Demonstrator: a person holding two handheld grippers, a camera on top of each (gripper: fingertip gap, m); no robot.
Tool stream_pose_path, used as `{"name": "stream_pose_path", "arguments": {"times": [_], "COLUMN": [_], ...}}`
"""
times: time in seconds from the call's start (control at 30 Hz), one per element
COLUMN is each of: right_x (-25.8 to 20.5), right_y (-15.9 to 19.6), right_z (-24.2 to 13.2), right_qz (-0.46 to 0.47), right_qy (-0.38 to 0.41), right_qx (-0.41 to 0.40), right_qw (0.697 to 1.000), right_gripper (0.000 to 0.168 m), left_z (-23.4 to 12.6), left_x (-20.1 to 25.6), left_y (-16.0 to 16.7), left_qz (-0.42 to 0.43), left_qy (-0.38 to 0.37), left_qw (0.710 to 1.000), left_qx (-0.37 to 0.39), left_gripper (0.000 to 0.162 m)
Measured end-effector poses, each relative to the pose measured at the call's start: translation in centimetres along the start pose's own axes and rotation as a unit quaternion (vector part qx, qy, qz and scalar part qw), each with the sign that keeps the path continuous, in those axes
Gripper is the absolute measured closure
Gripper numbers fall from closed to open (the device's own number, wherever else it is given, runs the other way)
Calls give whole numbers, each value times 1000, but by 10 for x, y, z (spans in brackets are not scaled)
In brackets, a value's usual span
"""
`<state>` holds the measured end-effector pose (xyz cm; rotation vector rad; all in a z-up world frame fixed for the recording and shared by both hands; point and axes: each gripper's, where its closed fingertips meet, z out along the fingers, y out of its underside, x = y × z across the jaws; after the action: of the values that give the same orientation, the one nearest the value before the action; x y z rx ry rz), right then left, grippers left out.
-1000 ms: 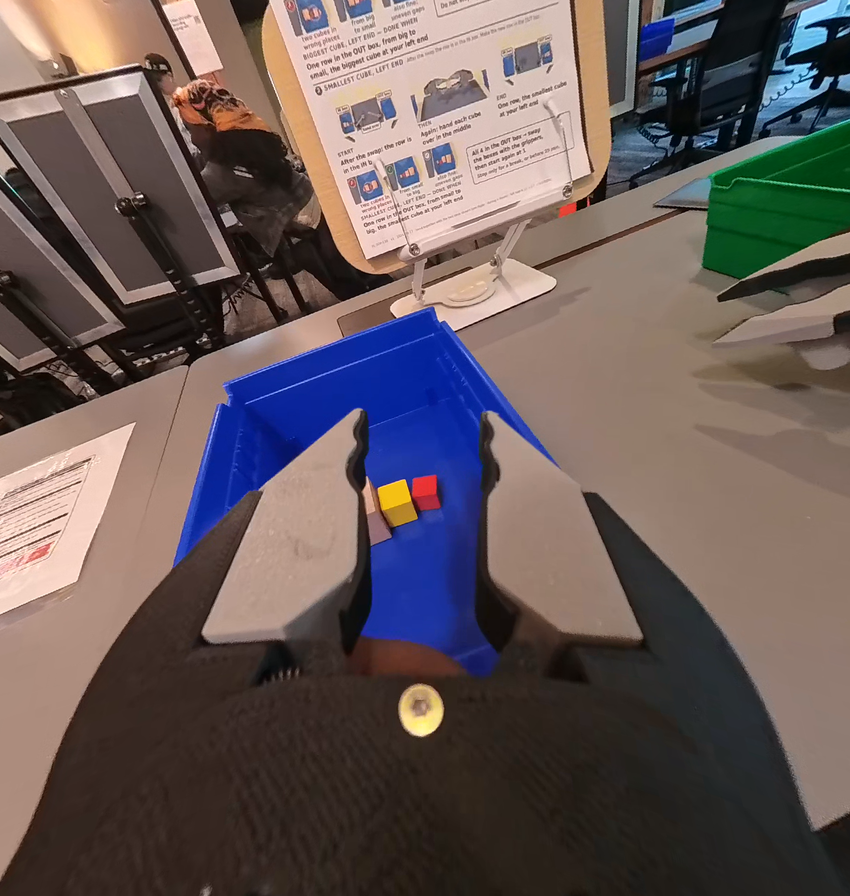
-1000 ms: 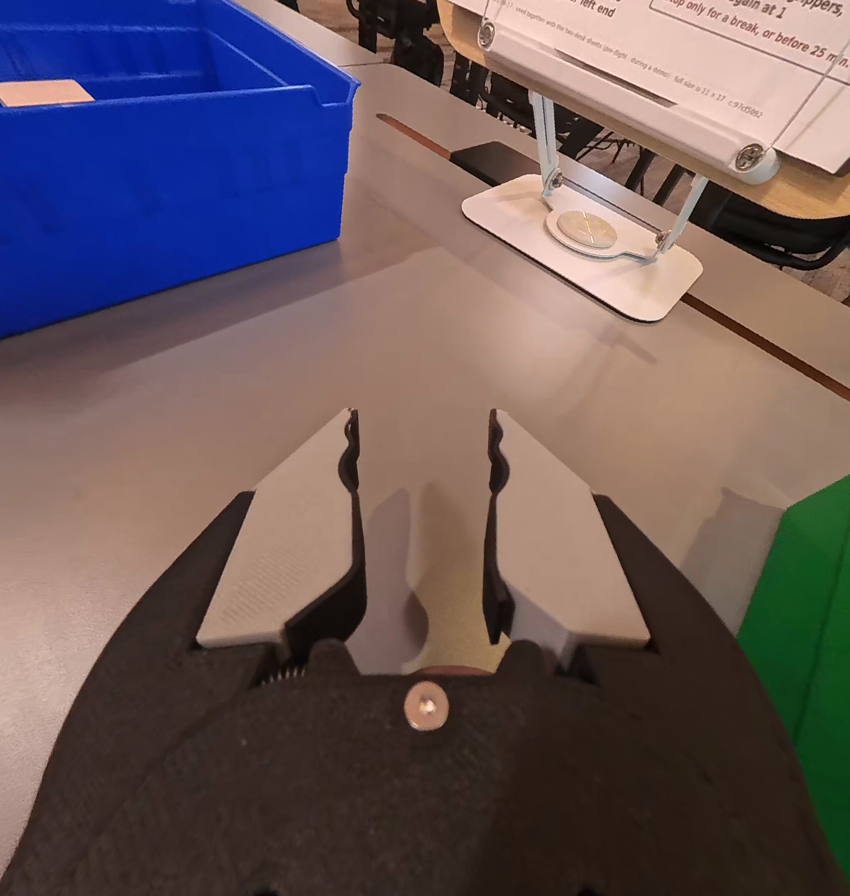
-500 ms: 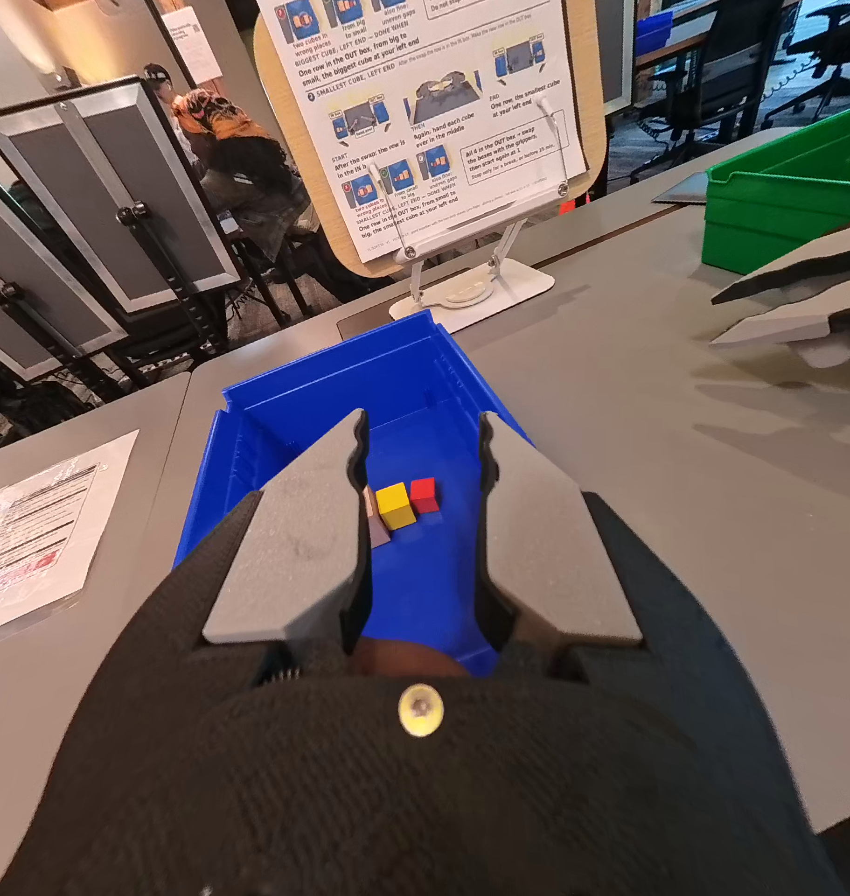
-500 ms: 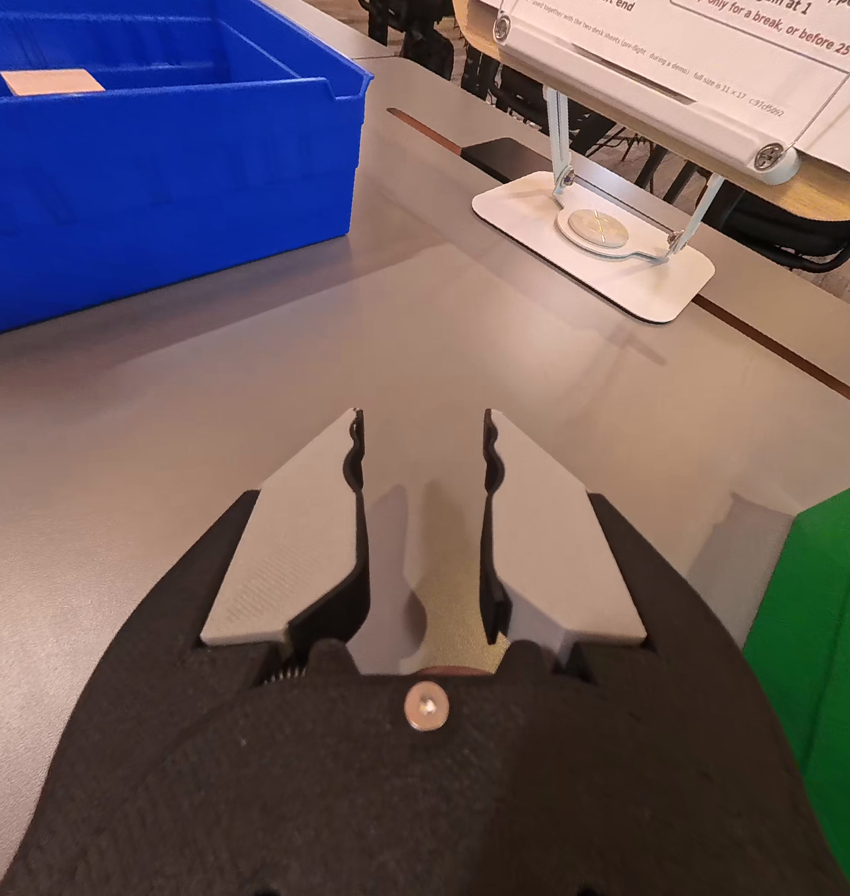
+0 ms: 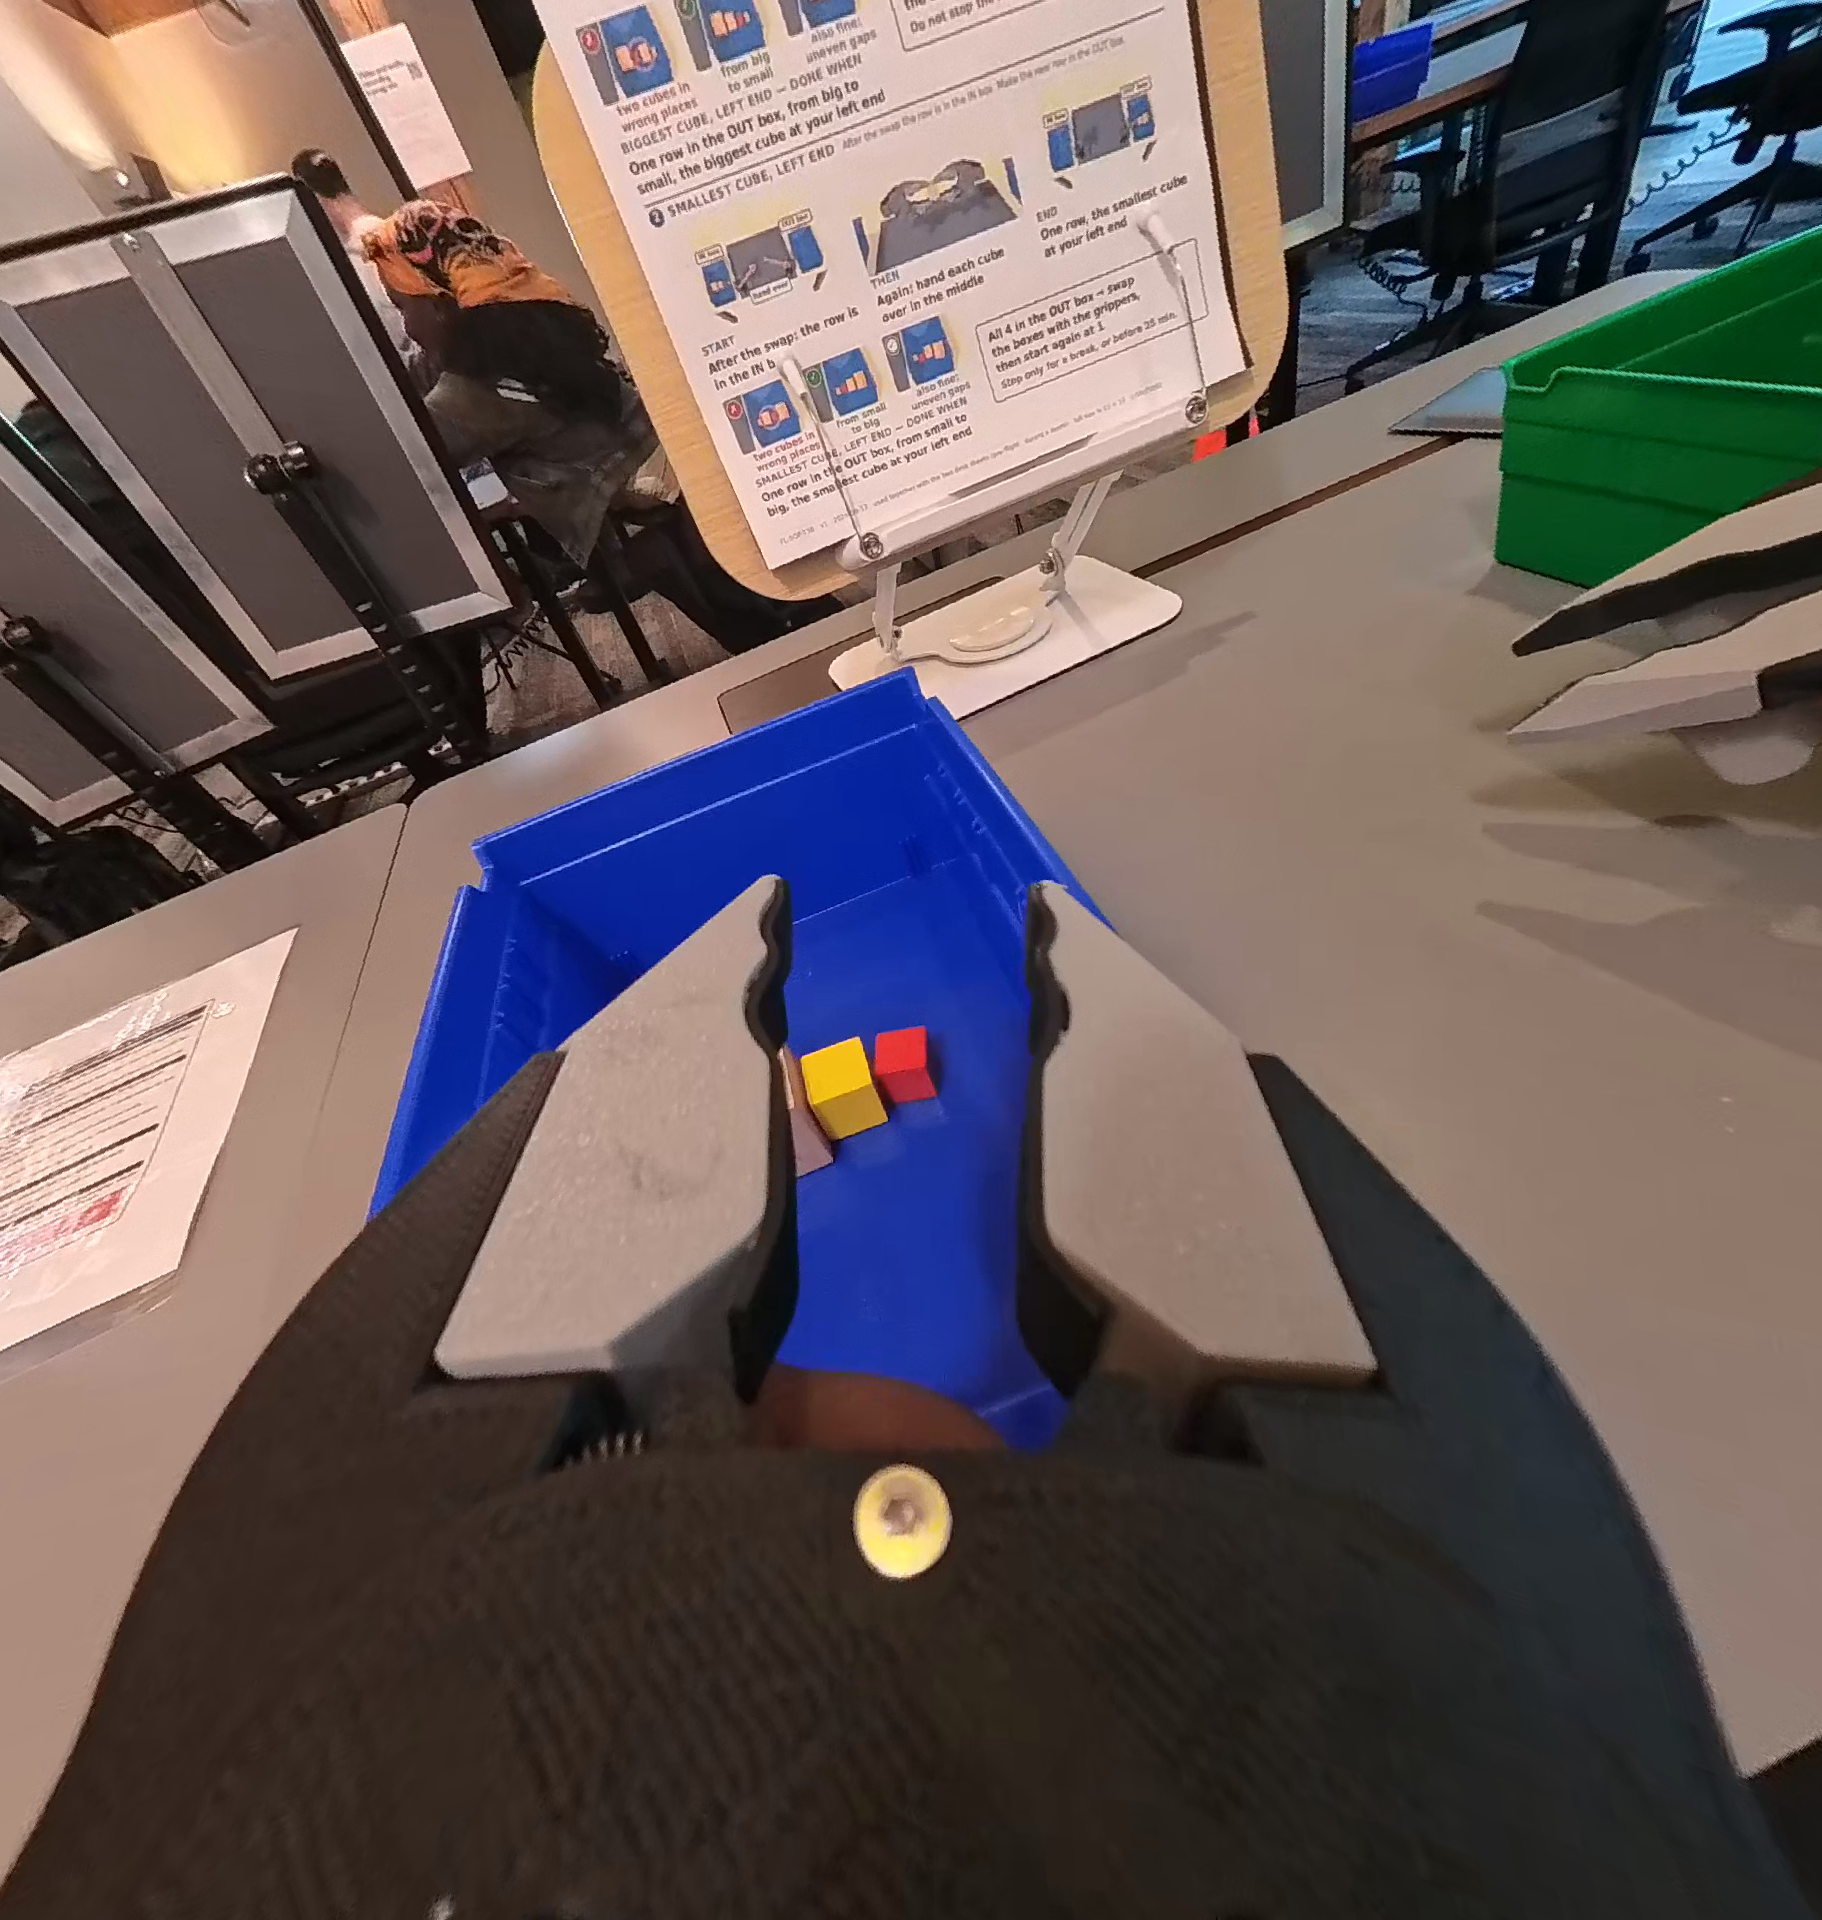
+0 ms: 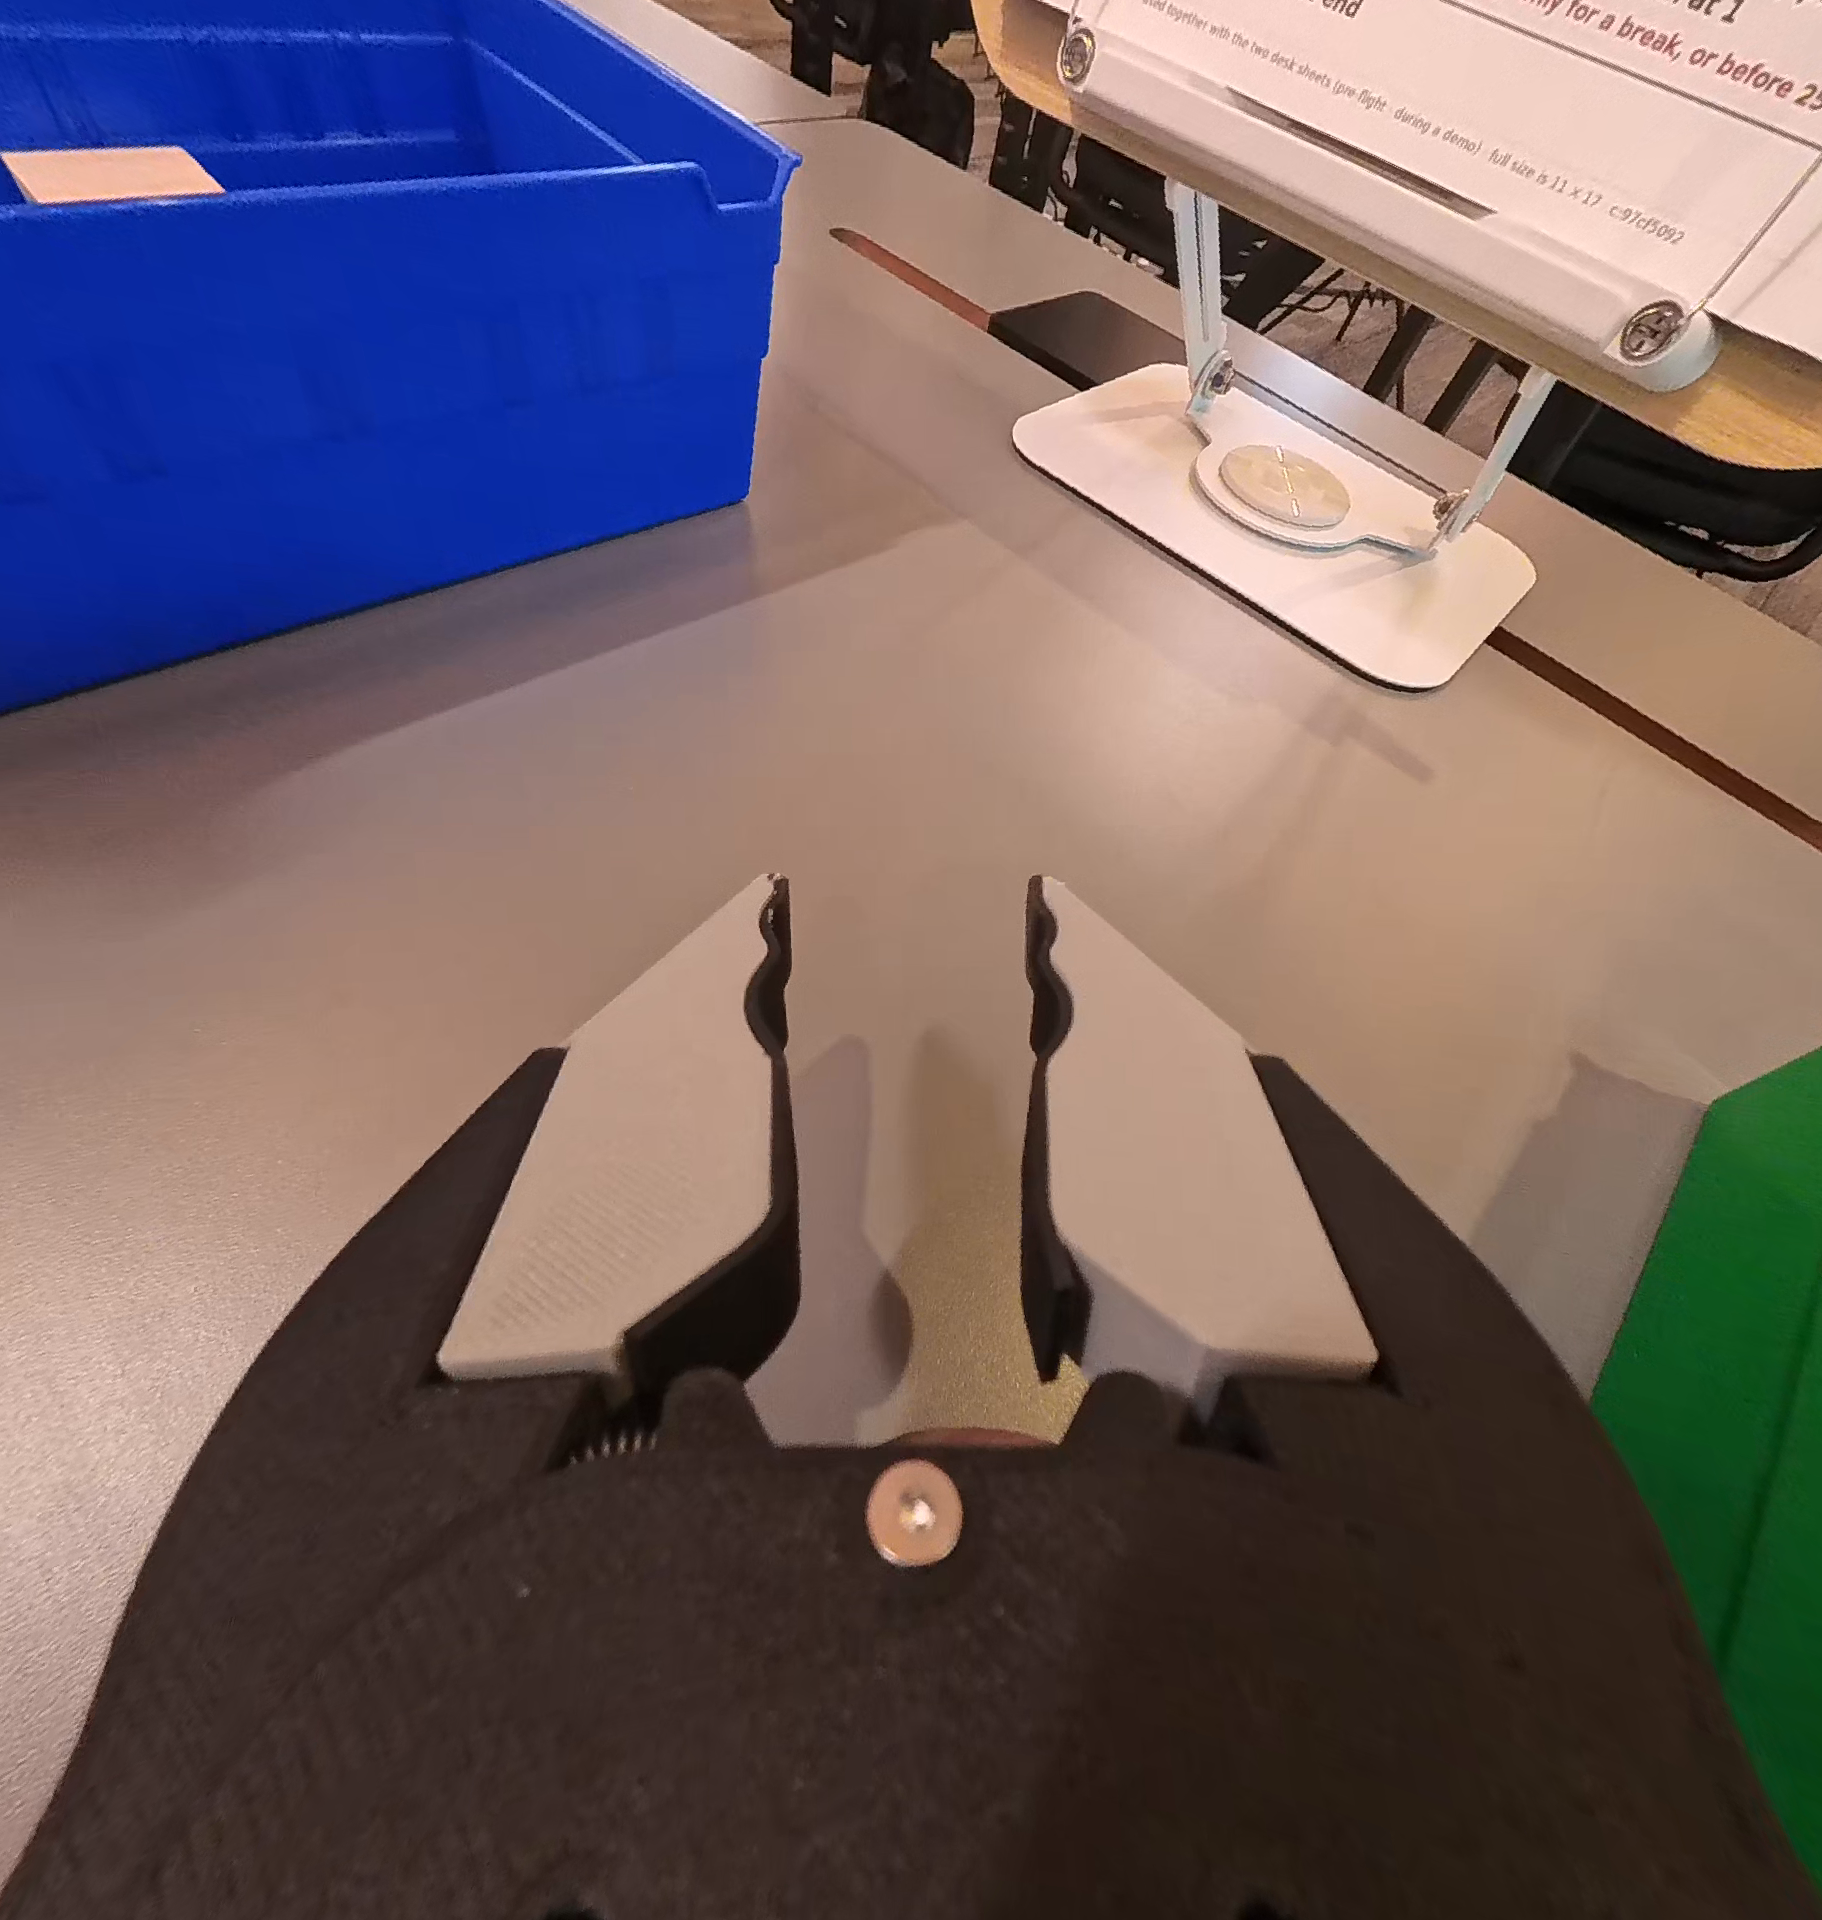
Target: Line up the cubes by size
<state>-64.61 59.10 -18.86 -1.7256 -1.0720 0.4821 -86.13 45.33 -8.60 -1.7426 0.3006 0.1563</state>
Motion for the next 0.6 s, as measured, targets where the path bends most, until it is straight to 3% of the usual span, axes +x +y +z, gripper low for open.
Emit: {"name": "stream_pose_path", "arguments": {"times": [0.6], "right_x": [-1], "right_y": [1], "right_z": [1], "right_qz": [-5], "right_qy": [-2], "right_qx": [-3], "right_qw": [1000], "right_gripper": [129], "left_z": [-1], "left_x": [-2], "left_y": [-1], "left_qz": [8], "left_qy": [-7], "left_qw": [1000], "left_qx": [3], "left_gripper": [119]}}
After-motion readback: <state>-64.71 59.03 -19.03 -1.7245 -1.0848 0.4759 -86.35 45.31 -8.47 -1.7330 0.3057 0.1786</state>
